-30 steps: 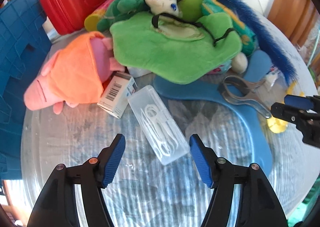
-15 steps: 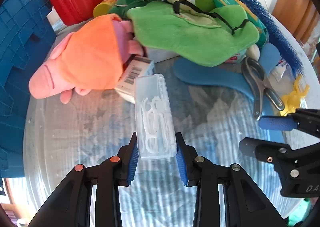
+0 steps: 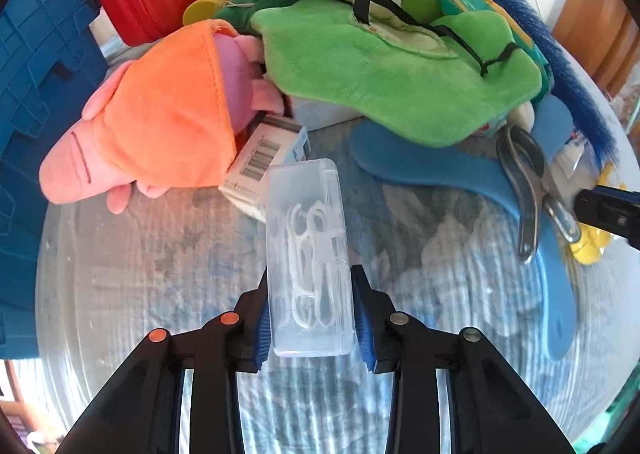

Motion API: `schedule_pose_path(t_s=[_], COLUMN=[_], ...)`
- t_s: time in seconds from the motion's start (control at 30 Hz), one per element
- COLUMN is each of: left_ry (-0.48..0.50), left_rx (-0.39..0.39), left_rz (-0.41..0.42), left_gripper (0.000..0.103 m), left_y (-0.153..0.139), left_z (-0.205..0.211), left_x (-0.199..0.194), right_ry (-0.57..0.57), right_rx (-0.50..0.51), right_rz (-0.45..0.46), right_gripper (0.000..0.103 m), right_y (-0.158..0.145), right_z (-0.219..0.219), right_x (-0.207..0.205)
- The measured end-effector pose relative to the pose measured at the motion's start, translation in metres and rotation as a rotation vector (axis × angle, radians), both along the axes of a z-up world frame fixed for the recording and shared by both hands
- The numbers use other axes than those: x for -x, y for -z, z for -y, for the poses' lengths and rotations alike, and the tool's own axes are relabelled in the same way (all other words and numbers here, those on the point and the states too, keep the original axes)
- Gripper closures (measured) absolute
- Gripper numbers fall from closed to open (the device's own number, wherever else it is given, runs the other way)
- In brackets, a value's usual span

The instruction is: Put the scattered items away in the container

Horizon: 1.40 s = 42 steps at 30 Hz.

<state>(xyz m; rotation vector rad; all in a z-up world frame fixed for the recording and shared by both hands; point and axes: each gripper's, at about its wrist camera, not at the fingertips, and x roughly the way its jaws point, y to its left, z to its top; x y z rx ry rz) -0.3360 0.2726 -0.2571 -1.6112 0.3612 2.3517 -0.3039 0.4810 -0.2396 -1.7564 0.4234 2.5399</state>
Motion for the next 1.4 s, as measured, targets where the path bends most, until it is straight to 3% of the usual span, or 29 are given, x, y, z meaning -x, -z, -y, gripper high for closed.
schedule_pose_path(t_s=[0.23, 0.27, 0.3, 0.53, 0.83, 0.93, 1.07, 1.4], left_ry=[0.022, 0.024, 0.026, 0.029, 0.043, 0.049, 0.06, 0.033], left_rx=[-0.004, -0.002, 0.0, -0.02, -0.075, -0.104, -0.136, -0.153], left_rz=[-0.014, -0.019, -0.024, -0.04, -0.149, -0.192, -0.265, -0.404], left_gripper=[0.07, 0.07, 0.07, 0.071, 0.071, 0.071, 0.071, 0.071], left_y=[0.0, 0.0, 0.0, -0.01, -0.062, -0.084, -0.112, -0.179], left_z=[-0.015, -0.017, -0.018, -0.018, 0.003, 0.015, 0.04, 0.088], left_x=[0.001, 0.001, 0.002, 0.002, -0.012, -0.036, -0.038, -0.08], right_ry=[-0.026, -0.033, -0.04, -0.028, -0.032, -0.034, -0.032, -0.049], right_rx=[-0.087, -0.097, -0.117, -0.141, -0.128, -0.141, -0.174, -0.216], right_rz=[0.022, 0.028, 0.037, 0.039, -0.056, -0.11, -0.19, -0.364], right_gripper=[0.045, 0.049, 0.064, 0.066, 0.066, 0.066, 0.066, 0.066], right_y=[0.026, 0.029, 0.033, 0.032, -0.015, -0.037, -0.071, -0.143], right_z=[0.022, 0.024, 0.028, 0.031, 0.051, 0.066, 0.085, 0.143], right_x=[0.032, 0.034, 0.036, 0.034, 0.004, -0.007, -0.029, -0.06])
